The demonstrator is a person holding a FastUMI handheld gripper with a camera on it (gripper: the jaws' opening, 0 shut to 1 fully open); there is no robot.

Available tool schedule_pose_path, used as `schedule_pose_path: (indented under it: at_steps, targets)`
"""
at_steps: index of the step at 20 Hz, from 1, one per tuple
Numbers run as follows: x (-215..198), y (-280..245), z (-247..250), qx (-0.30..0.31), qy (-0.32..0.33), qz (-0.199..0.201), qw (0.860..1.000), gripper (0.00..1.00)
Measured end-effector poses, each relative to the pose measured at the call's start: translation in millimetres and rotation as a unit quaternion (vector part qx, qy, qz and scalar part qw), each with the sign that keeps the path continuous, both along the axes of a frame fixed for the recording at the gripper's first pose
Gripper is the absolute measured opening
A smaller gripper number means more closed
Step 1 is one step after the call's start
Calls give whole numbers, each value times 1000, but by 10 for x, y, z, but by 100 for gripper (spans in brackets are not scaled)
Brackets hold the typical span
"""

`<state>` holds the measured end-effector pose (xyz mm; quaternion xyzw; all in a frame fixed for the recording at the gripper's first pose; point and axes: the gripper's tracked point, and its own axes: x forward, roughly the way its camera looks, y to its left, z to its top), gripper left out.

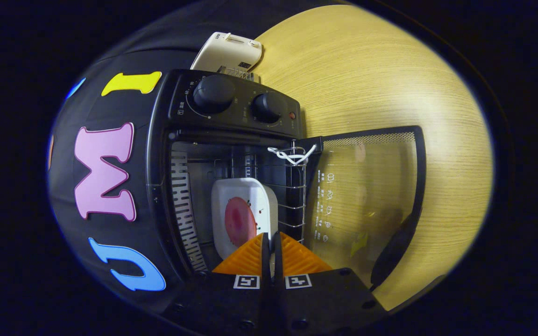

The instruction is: Open the toaster oven, put the food inside, and close the toaster oven door.

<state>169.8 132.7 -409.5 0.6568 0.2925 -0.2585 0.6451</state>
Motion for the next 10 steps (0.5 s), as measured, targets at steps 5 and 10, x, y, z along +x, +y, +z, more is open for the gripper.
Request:
schedule_pose_path:
  at_steps: [5,10]
  targets:
    - [146,87,-37,30,-16,-14,999,7]
    - [97,210,12,57,-30,9,998,14]
